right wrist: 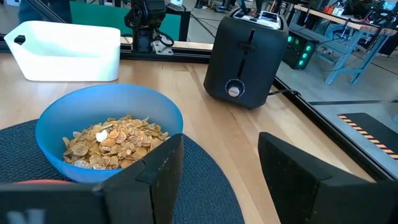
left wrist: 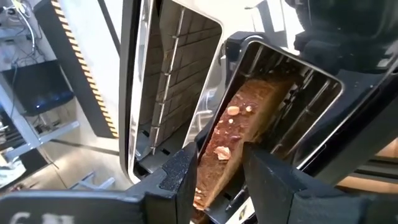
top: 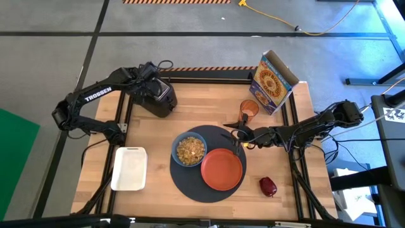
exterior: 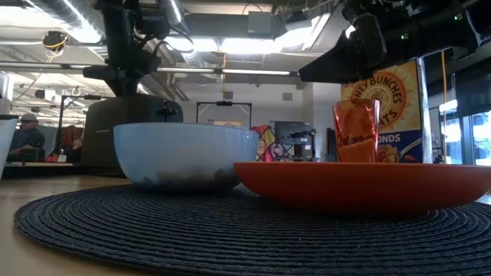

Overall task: Arrange a breakfast setting
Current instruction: Put the toasted bread on the orange plate

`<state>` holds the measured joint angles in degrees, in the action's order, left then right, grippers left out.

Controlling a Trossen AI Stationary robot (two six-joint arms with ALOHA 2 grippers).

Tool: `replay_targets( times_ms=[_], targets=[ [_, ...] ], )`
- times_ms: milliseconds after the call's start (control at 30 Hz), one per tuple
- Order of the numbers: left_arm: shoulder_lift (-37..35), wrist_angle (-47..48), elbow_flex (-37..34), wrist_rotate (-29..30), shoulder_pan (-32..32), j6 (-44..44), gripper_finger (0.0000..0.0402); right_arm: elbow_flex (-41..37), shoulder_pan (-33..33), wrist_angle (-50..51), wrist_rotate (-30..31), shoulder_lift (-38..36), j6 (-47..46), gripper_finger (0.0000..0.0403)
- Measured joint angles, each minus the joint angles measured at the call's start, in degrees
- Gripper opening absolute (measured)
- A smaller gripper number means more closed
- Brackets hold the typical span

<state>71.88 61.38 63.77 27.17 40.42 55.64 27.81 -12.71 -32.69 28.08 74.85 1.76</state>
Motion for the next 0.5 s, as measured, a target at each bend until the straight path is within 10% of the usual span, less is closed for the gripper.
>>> replay_targets(
  times_ms=[500],
  targets=[
    [0.00,2.19,0.00,4.93,-1.01,-1.24,0.0123,0.00,0.00,0.02,0.02,0.00,0.02,0.0199]
  ],
)
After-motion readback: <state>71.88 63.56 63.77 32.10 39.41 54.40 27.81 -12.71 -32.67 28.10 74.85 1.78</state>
